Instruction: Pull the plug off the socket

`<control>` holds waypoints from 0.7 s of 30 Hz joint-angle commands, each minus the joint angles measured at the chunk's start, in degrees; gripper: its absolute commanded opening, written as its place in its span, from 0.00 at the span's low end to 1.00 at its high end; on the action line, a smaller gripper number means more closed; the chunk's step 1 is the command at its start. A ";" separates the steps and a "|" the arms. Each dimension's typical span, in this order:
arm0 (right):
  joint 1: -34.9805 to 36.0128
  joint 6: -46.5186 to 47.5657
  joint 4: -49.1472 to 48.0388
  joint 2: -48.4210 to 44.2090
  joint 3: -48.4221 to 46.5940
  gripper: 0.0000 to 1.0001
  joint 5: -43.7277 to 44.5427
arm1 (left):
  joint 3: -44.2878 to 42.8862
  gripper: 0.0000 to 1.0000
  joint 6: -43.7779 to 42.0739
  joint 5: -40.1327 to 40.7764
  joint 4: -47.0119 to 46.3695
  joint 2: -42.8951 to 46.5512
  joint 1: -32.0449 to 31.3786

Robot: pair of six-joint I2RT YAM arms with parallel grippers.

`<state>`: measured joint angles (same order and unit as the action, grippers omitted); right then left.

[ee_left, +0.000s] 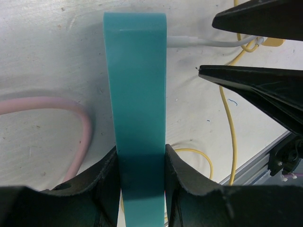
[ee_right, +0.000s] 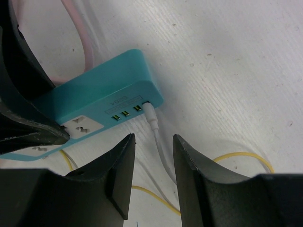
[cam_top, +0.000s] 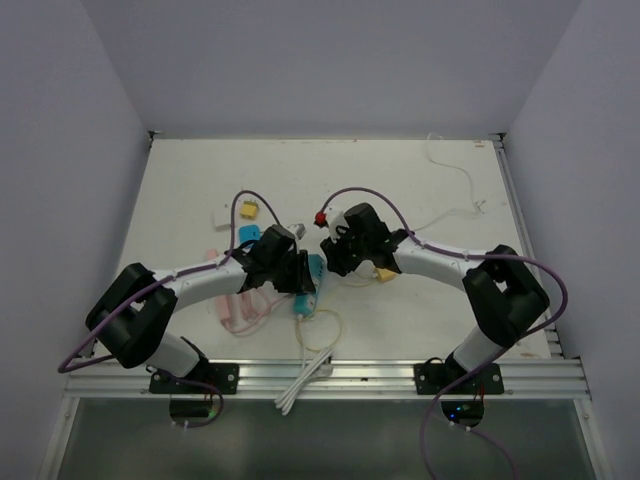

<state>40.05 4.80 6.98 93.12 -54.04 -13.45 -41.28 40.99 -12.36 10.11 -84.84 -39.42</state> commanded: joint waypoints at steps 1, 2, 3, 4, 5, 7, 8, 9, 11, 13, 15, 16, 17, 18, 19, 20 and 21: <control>0.46 1.27 -3.20 1.36 -2.47 0.41 -2.63 | -1.17 0.00 -1.88 -3.54 -0.35 0.99 0.66; 0.64 1.35 -3.47 1.80 -2.73 0.41 -2.46 | -1.17 0.00 -1.88 -3.55 -0.35 0.90 0.75; 0.64 1.35 -3.82 2.06 -2.74 0.40 -2.19 | -1.26 0.00 -1.88 -3.98 -0.53 0.90 0.83; 0.64 1.53 -4.17 2.24 -2.74 0.40 -1.84 | -1.18 0.00 -1.79 -4.34 -0.62 0.73 0.92; 0.64 1.62 -4.34 2.76 -2.82 0.40 -1.67 | -1.17 0.00 -1.88 -4.51 -0.53 0.73 0.92; 0.64 1.88 -4.43 3.12 -3.09 0.40 -1.49 | -1.35 0.00 -1.88 -5.13 -0.62 0.55 1.10; 0.64 1.88 -4.43 3.47 -3.35 0.40 -1.58 | -1.44 0.00 -1.97 -5.39 -0.70 0.46 1.19; 0.64 1.88 -4.43 3.64 -3.53 0.39 -1.75 | -1.35 0.00 -2.06 -5.57 -0.62 0.38 1.19; 0.64 2.06 -4.43 3.91 -3.96 0.39 -1.75 | -1.53 0.00 -2.14 -5.83 -0.53 0.20 1.27; 0.64 2.41 -4.26 4.52 -4.14 0.37 -1.58 | -1.61 0.00 -2.15 -5.92 -0.27 0.20 1.45; 0.64 2.50 -4.00 4.87 -4.49 0.34 -1.40 | -1.70 0.00 -2.32 -5.83 -0.09 0.11 1.54; 0.64 2.58 -4.00 5.14 -4.58 0.32 -1.31 | -1.70 0.00 -2.32 -5.83 0.08 0.02 1.63; 0.64 2.59 -4.00 5.31 -4.41 0.32 -1.31 | -1.70 0.00 -2.32 -5.83 0.09 0.11 1.71; 0.64 2.59 -3.91 5.40 -4.41 0.31 -1.31 | -1.79 0.00 -2.41 -5.83 0.09 0.02 1.80; 0.64 2.67 -3.82 5.66 -4.41 0.31 -1.31 | -1.88 0.00 -2.32 -5.83 0.26 0.02 1.89; 0.64 2.67 -3.56 5.75 -4.41 0.31 -1.31 | -1.96 0.00 -2.49 -5.83 0.18 0.02 1.80; 0.64 2.76 -3.29 5.76 -4.32 0.31 -1.31 | -1.97 0.00 -2.41 -5.92 0.17 -0.06 1.98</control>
<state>40.51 6.26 4.99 98.32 -56.47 -14.52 -41.28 40.66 -16.23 10.35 -84.88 -38.00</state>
